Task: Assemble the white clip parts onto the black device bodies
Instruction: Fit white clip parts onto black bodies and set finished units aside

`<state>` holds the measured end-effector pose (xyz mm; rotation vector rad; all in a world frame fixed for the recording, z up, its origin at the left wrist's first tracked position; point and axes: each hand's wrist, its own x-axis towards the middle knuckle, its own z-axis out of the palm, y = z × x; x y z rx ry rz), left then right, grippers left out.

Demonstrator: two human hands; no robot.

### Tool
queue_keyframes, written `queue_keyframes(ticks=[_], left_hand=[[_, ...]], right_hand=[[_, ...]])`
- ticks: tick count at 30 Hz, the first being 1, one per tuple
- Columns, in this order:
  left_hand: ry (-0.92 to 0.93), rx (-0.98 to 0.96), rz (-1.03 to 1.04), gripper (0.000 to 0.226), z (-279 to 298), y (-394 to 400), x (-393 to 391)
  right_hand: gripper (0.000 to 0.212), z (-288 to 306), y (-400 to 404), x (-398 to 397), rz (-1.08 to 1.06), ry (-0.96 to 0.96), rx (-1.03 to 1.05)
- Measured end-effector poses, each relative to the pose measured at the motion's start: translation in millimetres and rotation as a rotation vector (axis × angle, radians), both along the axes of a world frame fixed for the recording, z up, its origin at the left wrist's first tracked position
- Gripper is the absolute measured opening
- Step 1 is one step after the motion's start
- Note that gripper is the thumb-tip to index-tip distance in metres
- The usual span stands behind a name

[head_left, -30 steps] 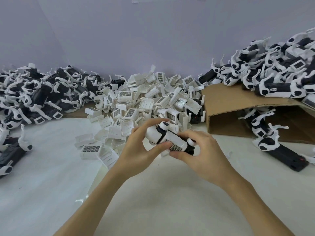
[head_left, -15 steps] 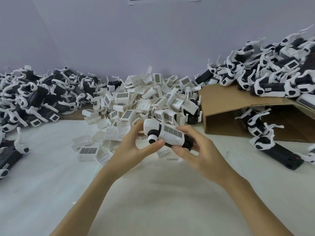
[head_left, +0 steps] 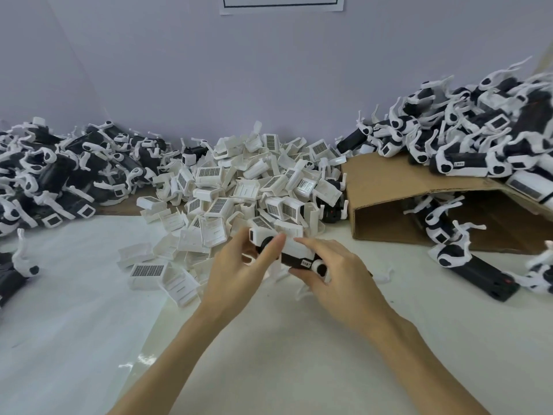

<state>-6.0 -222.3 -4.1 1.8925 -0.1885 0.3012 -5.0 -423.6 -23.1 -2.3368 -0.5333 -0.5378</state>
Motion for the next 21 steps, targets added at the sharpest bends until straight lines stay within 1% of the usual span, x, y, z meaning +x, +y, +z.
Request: queue_keyframes(ticks=[1,3,5,6,7,9,10,12,13,14,15,16,17,18,19,20,21], left_hand=[[-0.004,-0.026,0.016,0.061,-2,2,1],[0.041,-0.076,0.026,0.081,-4,8,7],[0.104,-0.127,0.043,0.103,-4,20,12],[0.124,-0.142,0.056,0.106,-3,24,14],[0.149,-0.154,0.053,0.102,-2,29,12],[0.206,-0.165,0.038,0.078,0,25,23],[0.252,-0.19,0.016,0.069,-1,23,32],[0.322,-0.307,-0.039,0.067,-2,24,43],[0.29,-0.33,-0.048,0.067,-1,24,43],[0.23,-0.33,-0.032,0.07,0,24,43],[0.165,-0.329,-0.033,0.072,0,25,41],[0.13,-0.352,-0.044,0.074,1,27,36],[0.124,-0.371,-0.053,0.076,1,31,34],[0.132,-0.37,-0.056,0.078,1,29,37],[0.149,-0.371,-0.057,0.078,1,28,38],[0.158,-0.359,-0.061,0.078,2,26,38],[0.15,-0.338,-0.065,0.075,3,25,38]], right_hand=[[0.052,-1,0,1,0.077,0.105,0.071],[0.061,2,2,-1,0.22,0.389,0.288],[0.054,6,6,1,0.293,0.578,0.544],[0.049,8,6,2,0.306,0.621,0.623],[0.045,11,6,2,0.306,0.639,0.662],[0.04,17,5,1,0.286,0.667,0.677],[0.041,21,3,1,0.278,0.692,0.686],[0.051,34,-4,10,0.273,0.752,0.761],[0.057,47,-11,18,0.281,0.762,0.857],[0.059,63,-21,28,0.286,0.739,0.999],[0.06,83,-36,39,0.293,0.677,1.185],[0.066,105,-53,50,0.316,0.594,1.387],[0.08,127,-70,59,0.356,0.523,1.565],[0.095,147,-86,67,0.427,0.496,1.678],[0.111,162,-97,72,0.492,0.512,1.71],[0.121,171,-103,75,0.515,0.546,1.666],[0.121,171,-102,75,0.488,0.574,1.596]])
